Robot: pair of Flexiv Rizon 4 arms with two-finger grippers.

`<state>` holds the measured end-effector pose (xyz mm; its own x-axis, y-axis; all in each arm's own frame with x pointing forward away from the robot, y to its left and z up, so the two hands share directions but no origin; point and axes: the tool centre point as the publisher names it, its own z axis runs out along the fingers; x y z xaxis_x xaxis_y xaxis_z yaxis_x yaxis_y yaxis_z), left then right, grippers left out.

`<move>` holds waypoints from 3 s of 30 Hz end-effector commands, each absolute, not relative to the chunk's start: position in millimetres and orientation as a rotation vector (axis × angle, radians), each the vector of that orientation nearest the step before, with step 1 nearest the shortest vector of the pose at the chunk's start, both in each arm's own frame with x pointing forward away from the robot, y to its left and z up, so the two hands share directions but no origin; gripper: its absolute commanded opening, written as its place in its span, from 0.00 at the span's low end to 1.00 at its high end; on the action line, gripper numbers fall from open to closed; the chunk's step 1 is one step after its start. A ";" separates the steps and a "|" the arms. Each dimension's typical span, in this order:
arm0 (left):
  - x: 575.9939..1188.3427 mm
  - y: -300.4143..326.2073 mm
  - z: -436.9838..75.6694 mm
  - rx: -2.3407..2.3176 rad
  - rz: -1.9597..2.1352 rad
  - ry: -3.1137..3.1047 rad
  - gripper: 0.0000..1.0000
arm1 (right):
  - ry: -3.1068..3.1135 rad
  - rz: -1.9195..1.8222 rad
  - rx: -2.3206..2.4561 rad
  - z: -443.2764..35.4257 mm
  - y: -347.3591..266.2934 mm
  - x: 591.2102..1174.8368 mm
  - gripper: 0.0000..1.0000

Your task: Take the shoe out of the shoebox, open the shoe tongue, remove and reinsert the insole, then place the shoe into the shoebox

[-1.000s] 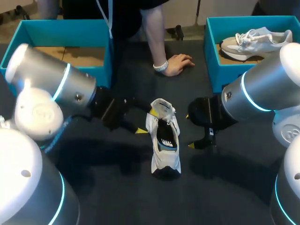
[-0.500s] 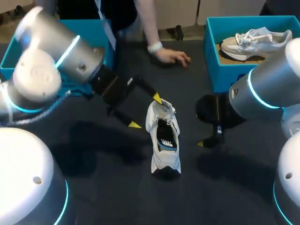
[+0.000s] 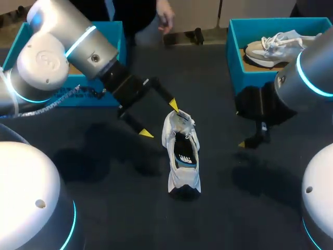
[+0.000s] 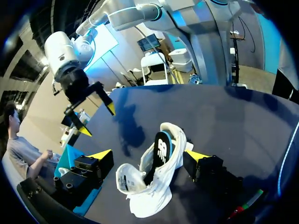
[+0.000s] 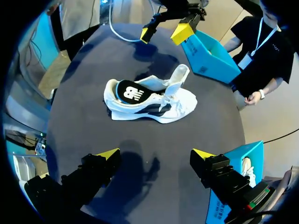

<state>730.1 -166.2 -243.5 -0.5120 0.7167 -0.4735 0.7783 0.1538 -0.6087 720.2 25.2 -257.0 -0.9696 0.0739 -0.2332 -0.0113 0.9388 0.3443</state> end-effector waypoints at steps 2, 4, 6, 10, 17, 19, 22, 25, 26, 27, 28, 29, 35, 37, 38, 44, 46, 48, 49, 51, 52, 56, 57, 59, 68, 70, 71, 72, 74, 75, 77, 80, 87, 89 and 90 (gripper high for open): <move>730.1 -166.7 -243.6 1.515 -1.301 2.332 1.00 | 2.885 0.514 0.010 -209.0 -3.1 711.3 1.00; 730.1 -166.7 -243.6 1.515 -1.301 2.332 1.00 | 2.899 0.541 0.003 -203.9 -8.2 711.8 1.00; 724.9 -171.5 -244.4 1.555 -1.258 2.336 1.00 | 2.911 0.551 -0.007 -199.8 -13.3 713.1 1.00; 723.7 -174.2 -239.7 1.646 -1.183 2.338 1.00 | 2.898 0.545 -0.017 -190.0 -22.5 713.8 1.00; 731.1 -174.8 -232.0 1.785 -1.018 2.370 1.00 | 2.914 0.545 0.036 -187.6 -27.9 713.9 1.00; 731.5 -175.7 -232.0 1.821 -1.011 2.375 1.00 | 2.914 0.545 0.036 -187.6 -27.9 713.9 1.00; 731.8 -178.5 -230.8 1.836 -0.927 2.402 0.99 | 2.914 0.545 0.036 -187.6 -27.9 713.9 1.00; 732.8 -179.4 -230.6 1.862 -0.904 2.402 0.47 | 2.914 0.545 0.036 -187.6 -27.9 713.9 1.00; 732.8 -181.5 -233.1 1.908 -0.852 2.406 0.00 | 2.914 0.545 0.036 -187.6 -27.9 713.9 1.00; 732.7 -182.0 -234.5 1.920 -0.850 2.403 0.00 | 2.914 0.545 0.036 -187.6 -27.9 713.9 1.00; 733.1 -182.6 -236.5 1.946 -0.833 2.393 0.00 | 2.914 0.545 0.036 -187.6 -27.9 713.9 1.00; 733.1 -183.1 -238.5 1.956 -0.812 2.393 0.00 | 2.914 0.545 0.036 -187.6 -27.9 713.9 1.00; 733.0 -181.5 -242.2 2.101 -0.776 2.367 0.00 | 2.914 0.545 0.036 -187.6 -27.9 713.9 1.00; 735.1 -180.3 -243.3 2.114 -0.749 2.369 0.00 | 2.914 0.545 0.036 -187.6 -27.9 713.9 1.00; 735.9 -179.6 -243.3 2.148 -0.736 2.351 0.00 | 2.914 0.545 0.036 -187.6 -27.9 713.9 1.00; 735.6 -179.6 -252.9 2.235 -0.644 2.301 0.00 | 2.914 0.545 0.036 -187.6 -27.9 713.9 1.00; 735.0 -183.7 -258.7 2.253 -0.626 2.288 0.00 | 2.914 0.545 0.036 -187.6 -27.9 713.9 1.00; 733.9 -188.0 -264.7 2.263 -0.630 2.283 0.00 | 2.914 0.545 0.036 -187.6 -27.9 713.9 1.00; 733.4 -189.7 -267.2 2.271 -0.609 2.278 0.00 | 2.914 0.545 0.036 -187.6 -27.9 713.9 1.00; 729.9 -193.5 -273.3 2.288 -0.575 2.265 0.00 | 2.914 0.545 0.036 -187.6 -27.9 713.9 1.00; 728.0 -194.8 -275.8 2.299 -0.577 2.258 0.00 | 2.914 0.545 0.036 -187.6 -27.9 713.9 1.00; 726.4 -199.0 -292.0 2.337 -0.523 2.237 0.00 | 2.914 0.545 0.036 -187.6 -27.9 713.9 1.00; 726.0 -200.0 -295.6 2.366 -0.512 2.221 0.00 | 2.914 0.545 0.036 -187.6 -27.9 713.9 1.00; 725.9 -204.9 -303.2 2.374 -0.456 2.203 0.00 | 2.914 0.545 0.036 -187.6 -27.9 713.9 1.00; 721.0 -229.7 -328.7 2.371 -0.413 2.175 0.00 | 2.914 0.545 0.036 -187.6 -27.9 713.9 1.00; 719.4 -233.2 -334.9 2.358 -0.383 2.170 0.00 | 2.914 0.545 0.036 -187.6 -27.9 713.9 1.00; 718.1 -233.7 -338.3 2.359 -0.383 2.170 0.00 | 2.914 0.545 0.036 -187.6 -27.9 713.9 1.00; 715.3 -231.7 -344.2 2.359 -0.379 2.173 0.00 | 2.914 0.545 0.036 -187.6 -27.9 713.9 1.00; 713.8 -227.6 -350.5 2.354 -0.376 2.199 0.00 | 2.914 0.545 0.036 -187.6 -27.9 713.9 1.00; 713.1 -225.9 -353.8 2.363 -0.363 2.199 0.00 | 2.914 0.545 0.036 -187.6 -27.9 713.9 1.00; 710.5 -223.6 -359.7 2.353 -0.352 2.209 0.00 | 2.914 0.545 0.036 -187.6 -27.9 713.9 1.00; 708.8 -223.0 -370.5 2.333 -0.334 2.237 0.00 | 2.914 0.545 0.036 -187.6 -27.9 713.9 1.00; 704.1 -222.1 -393.8 2.311 -0.298 2.301 0.00 | 2.914 0.545 0.036 -187.6 -27.9 713.9 1.00; 703.5 -218.9 -385.0 2.287 -0.325 2.289 0.00 | 2.914 0.545 0.036 -187.6 -27.9 713.9 1.00; 703.7 -217.4 -380.0 2.278 -0.333 2.283 0.00 | 2.914 0.545 0.036 -187.6 -27.9 713.9 1.00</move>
